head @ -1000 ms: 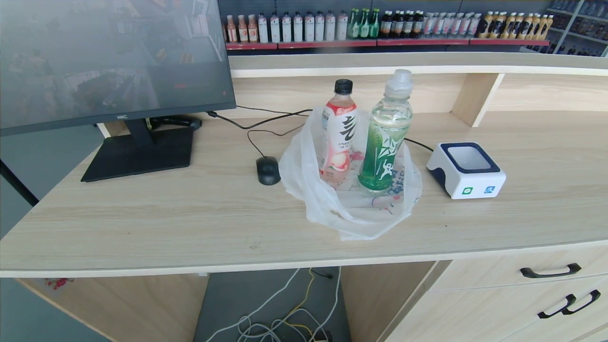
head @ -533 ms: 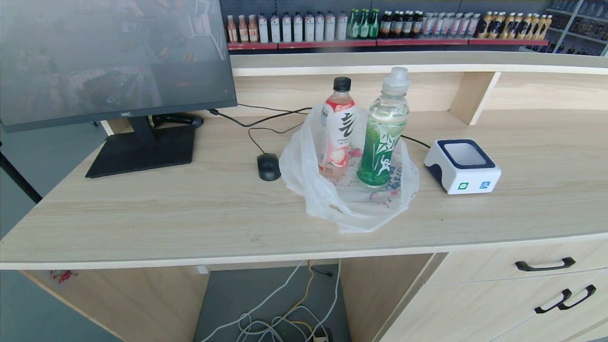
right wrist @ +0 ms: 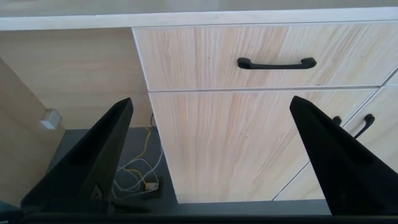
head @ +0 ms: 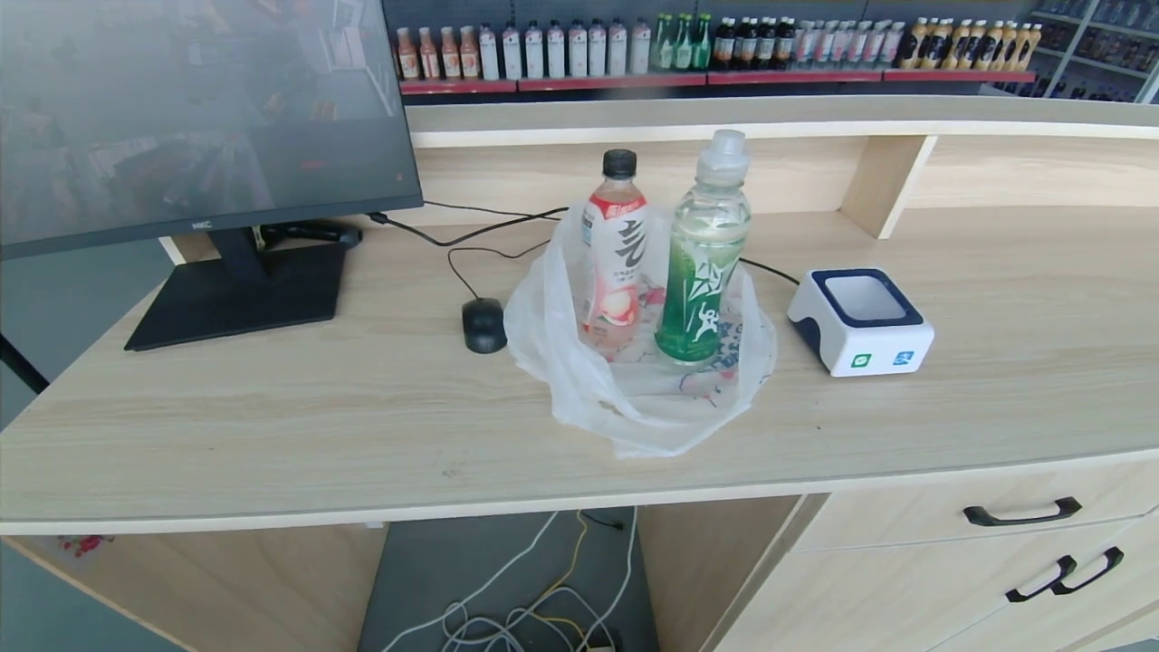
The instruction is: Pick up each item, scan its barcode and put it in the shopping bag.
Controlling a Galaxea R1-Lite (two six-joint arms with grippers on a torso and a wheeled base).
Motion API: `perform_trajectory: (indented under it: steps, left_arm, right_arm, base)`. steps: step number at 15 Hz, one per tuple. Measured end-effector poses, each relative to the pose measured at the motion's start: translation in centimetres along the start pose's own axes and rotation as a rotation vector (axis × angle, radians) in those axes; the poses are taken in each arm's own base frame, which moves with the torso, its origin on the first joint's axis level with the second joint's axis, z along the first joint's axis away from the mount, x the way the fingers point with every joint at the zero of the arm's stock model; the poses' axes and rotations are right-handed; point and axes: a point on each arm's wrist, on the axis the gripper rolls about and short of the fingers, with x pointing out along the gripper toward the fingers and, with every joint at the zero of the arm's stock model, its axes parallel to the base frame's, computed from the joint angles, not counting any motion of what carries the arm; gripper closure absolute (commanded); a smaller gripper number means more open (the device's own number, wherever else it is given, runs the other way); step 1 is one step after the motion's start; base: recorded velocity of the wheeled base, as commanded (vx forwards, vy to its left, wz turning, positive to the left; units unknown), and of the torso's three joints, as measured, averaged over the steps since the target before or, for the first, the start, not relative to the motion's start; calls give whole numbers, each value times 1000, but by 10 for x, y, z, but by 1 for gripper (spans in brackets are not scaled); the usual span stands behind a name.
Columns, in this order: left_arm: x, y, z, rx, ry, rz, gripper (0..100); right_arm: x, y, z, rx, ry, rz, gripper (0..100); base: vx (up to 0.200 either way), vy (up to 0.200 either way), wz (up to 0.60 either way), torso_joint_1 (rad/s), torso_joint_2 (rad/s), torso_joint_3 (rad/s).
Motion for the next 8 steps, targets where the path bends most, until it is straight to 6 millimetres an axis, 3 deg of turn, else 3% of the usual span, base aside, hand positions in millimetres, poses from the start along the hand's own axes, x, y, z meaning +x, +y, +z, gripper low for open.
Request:
perform_trajectory:
  steps: [8]
  left_arm:
    - [0, 0, 0, 0, 1, 0, 0]
  right_arm:
    - [0, 0, 0, -4, 0, 0, 0]
  base:
    - [0, -200, 0, 2, 1, 1]
